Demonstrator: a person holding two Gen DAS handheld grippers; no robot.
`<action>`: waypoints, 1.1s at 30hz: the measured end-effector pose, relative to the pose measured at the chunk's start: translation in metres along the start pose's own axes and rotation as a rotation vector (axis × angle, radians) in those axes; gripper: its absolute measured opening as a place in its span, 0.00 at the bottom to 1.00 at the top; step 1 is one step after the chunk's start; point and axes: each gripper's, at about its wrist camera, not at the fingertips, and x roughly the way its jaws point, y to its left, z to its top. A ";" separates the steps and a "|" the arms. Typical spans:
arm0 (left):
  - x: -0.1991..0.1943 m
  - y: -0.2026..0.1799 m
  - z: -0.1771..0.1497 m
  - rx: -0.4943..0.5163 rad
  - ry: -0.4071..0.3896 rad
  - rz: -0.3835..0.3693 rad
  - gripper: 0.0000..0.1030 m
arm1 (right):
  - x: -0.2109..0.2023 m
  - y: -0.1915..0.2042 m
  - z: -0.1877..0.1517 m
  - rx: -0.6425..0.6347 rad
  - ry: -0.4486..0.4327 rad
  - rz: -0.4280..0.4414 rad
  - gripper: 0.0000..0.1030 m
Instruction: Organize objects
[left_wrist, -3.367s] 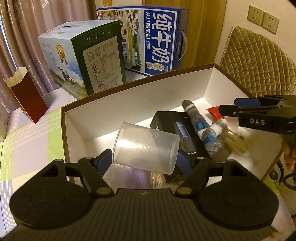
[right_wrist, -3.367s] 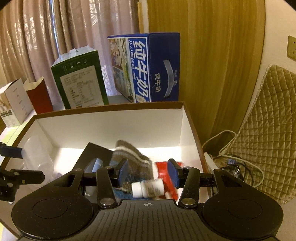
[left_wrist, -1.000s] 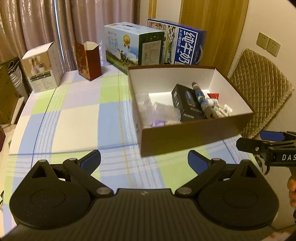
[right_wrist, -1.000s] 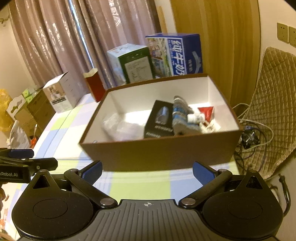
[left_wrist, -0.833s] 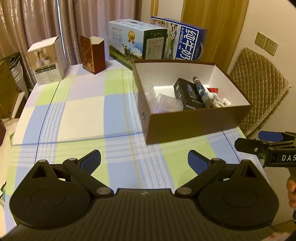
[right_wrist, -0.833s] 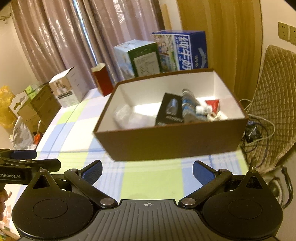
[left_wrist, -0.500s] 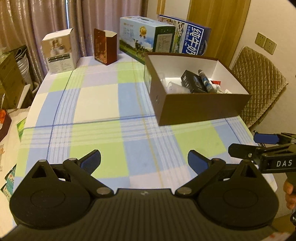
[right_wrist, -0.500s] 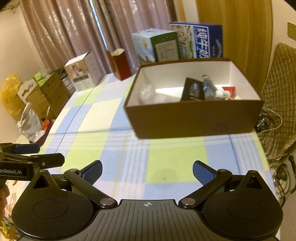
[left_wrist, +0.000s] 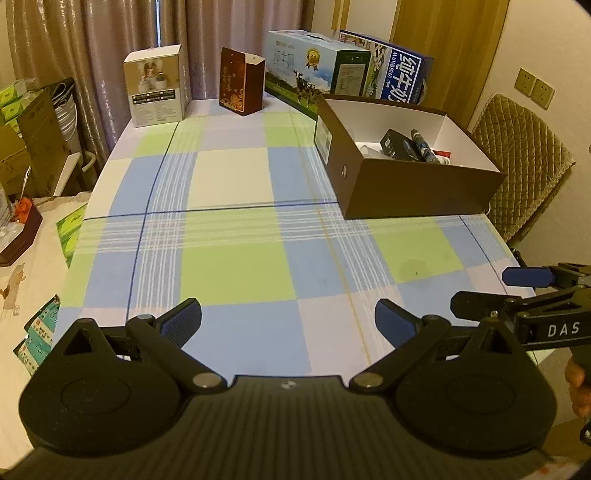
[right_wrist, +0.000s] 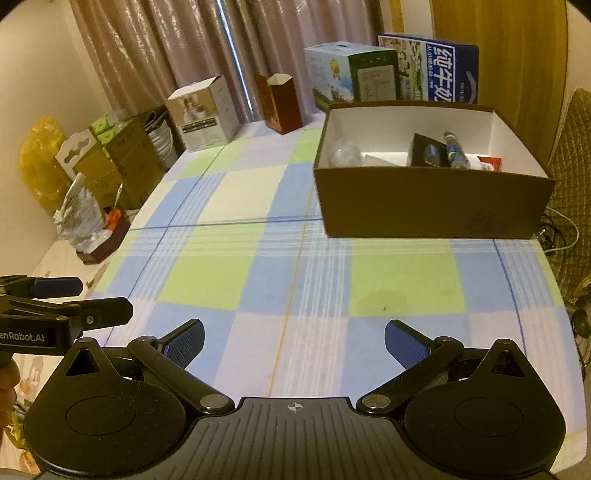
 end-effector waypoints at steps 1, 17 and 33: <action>-0.001 0.001 -0.002 0.000 -0.001 0.000 0.96 | 0.000 0.003 -0.002 -0.001 0.001 0.001 0.98; -0.019 0.016 -0.023 -0.013 -0.005 0.010 0.96 | -0.004 0.024 -0.016 -0.014 0.004 0.007 0.98; -0.018 0.018 -0.024 -0.015 -0.001 0.014 0.96 | -0.002 0.029 -0.018 -0.016 0.007 0.006 0.98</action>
